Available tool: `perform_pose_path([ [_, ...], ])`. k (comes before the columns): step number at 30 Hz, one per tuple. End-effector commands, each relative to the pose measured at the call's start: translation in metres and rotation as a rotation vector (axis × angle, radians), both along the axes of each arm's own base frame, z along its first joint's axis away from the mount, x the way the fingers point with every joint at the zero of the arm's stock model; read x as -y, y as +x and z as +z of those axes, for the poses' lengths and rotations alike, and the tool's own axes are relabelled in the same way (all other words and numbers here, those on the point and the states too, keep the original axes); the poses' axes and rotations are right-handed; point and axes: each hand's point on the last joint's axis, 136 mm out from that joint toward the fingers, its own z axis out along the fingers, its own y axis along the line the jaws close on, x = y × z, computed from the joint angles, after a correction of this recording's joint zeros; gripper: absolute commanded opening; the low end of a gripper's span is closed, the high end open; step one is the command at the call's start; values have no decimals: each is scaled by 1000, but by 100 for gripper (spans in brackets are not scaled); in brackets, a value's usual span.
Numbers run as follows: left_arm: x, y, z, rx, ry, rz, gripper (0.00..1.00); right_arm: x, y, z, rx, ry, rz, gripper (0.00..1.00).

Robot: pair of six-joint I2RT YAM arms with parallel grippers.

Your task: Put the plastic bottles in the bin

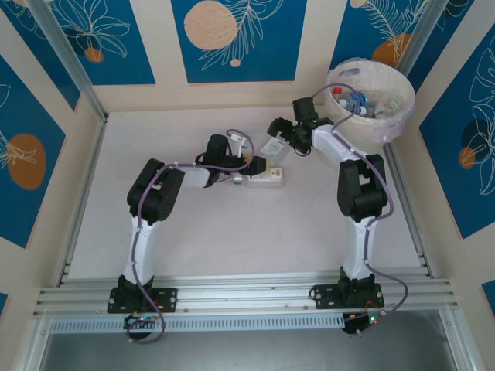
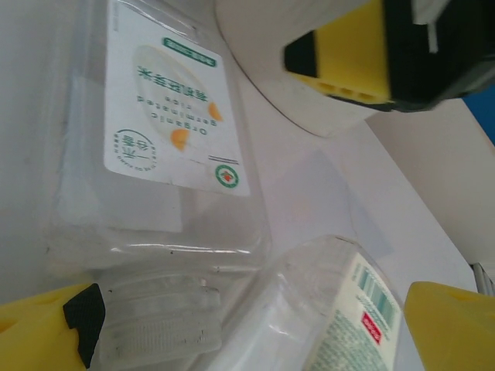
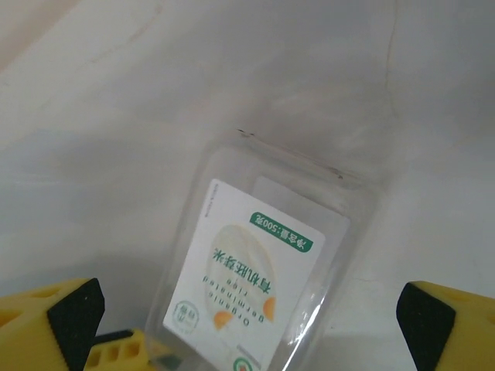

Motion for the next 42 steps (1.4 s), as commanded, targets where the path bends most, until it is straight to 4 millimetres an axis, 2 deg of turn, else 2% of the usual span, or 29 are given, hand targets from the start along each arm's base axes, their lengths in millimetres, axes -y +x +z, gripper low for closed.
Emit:
perform_pose_path([
  [1,21,-17,28,58,-61,-94,100,5,-14,-23,-102,-91,1,99],
  [5,26,-26,36,76,-63,-103,100,3,-16,-20,-108,-124,56,99],
  [8,19,-26,43,109,-44,-71,100,2,-20,-15,-109,-134,101,99],
  [14,0,-25,56,150,9,21,100,-12,-22,-14,-115,-175,182,99],
  [17,-18,-25,64,163,28,106,100,-16,-20,-20,-131,-217,195,99],
  [22,-62,-27,70,179,86,303,100,-18,-16,-32,-159,-284,198,99],
  [26,-94,-32,66,186,134,407,100,-20,-14,-42,-193,-307,196,99],
  [29,-105,-36,58,172,162,428,100,-15,-14,-50,-213,-347,159,99],
  [34,-111,-37,48,139,164,441,100,0,-21,-62,-256,-444,97,99],
  [42,-112,-33,38,108,159,451,100,-9,-25,-78,-291,-422,120,99],
])
